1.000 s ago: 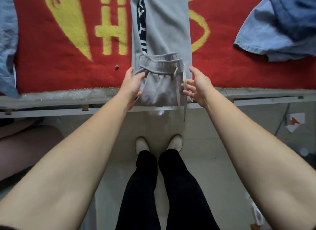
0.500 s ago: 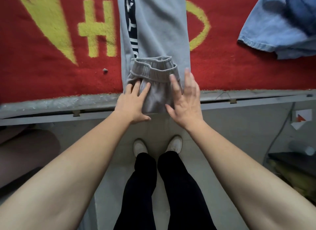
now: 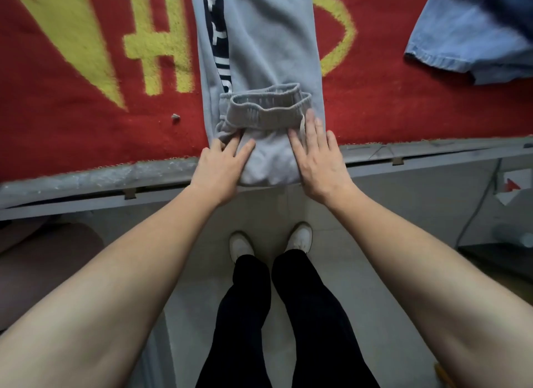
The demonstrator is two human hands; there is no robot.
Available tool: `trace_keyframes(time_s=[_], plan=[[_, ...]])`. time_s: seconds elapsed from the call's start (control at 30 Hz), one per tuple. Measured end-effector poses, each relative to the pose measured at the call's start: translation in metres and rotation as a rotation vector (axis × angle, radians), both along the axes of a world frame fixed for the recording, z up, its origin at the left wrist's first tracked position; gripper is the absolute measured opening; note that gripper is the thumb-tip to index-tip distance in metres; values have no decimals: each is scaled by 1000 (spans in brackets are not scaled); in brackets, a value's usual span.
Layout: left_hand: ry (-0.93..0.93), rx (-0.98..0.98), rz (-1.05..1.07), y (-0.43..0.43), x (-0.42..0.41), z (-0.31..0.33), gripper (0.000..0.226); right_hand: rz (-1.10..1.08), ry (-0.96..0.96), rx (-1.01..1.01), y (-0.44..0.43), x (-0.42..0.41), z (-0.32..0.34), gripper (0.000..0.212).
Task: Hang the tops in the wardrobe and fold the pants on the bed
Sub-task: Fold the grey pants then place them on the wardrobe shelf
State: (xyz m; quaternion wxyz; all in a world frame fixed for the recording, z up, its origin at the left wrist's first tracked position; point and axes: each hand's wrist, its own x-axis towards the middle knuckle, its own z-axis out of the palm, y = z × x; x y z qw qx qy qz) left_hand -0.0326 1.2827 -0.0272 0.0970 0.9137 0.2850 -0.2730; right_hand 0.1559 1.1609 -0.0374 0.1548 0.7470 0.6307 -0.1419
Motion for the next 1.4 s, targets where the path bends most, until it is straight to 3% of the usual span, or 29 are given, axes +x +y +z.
trace_keyframes(time_s=[0.13,0.23,0.4,0.53,0.7,0.9,1.07,1.13,1.23,1.3,1.4], plan=[[-55,-258,132,17,4,43,74,-69,200,-159,-2,0,42,70],[-70,-337,250,27,2,91,64,-117,298,-216,9,10,97,56],[-205,-482,420,38,-10,152,53,-148,288,-295,34,20,186,30],[-326,-560,613,56,-20,168,49,-238,363,-319,54,25,208,10],[-427,-668,871,89,-16,161,46,-437,491,-247,83,48,192,32],[-463,-707,1138,146,30,116,42,-550,532,-220,153,99,139,39],[-665,-537,1465,199,75,59,57,-852,522,78,211,127,79,51],[-678,-383,1430,205,84,44,78,-890,409,244,220,123,64,58],[-540,-48,960,185,91,31,67,-615,246,392,211,109,47,65],[-355,-61,708,166,94,22,63,-369,267,266,198,101,34,66],[-111,-196,725,150,91,1,64,-258,359,-21,187,96,13,66]])
